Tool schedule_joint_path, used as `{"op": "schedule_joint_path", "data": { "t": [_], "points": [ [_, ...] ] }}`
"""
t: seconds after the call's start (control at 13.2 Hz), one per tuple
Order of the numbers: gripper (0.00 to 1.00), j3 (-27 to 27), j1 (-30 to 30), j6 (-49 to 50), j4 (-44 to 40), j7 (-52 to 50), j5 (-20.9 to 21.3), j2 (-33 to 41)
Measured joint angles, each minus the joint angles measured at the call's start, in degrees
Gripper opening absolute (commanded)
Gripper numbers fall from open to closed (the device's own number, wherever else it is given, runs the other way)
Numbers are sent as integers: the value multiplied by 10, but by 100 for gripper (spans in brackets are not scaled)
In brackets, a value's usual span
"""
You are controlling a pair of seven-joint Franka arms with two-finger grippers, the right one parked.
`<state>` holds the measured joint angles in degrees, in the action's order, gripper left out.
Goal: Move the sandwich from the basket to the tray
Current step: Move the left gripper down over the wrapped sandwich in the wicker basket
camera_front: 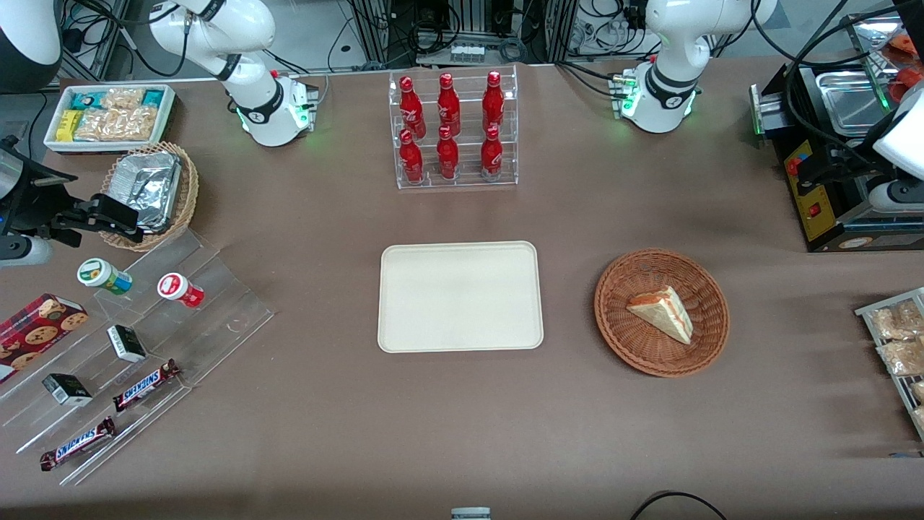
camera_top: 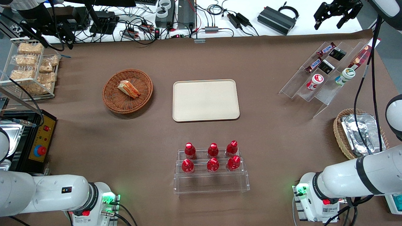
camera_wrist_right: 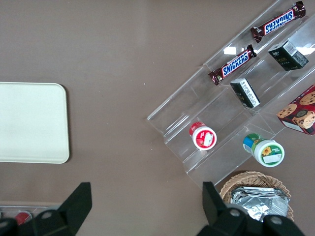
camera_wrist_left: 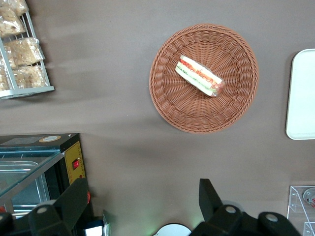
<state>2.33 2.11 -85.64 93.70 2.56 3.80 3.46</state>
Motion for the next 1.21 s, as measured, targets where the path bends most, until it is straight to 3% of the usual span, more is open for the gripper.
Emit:
{"op": "schedule_joint_path", "data": {
  "t": [0.61,0.91,1.21],
  "points": [
    [100,6,0,-7,1,-13,-16,-34],
    [100,6,0,-74,22,-153,-17,-112],
    [100,12,-5,-167,47,-364,-26,-190]
  ]
}}
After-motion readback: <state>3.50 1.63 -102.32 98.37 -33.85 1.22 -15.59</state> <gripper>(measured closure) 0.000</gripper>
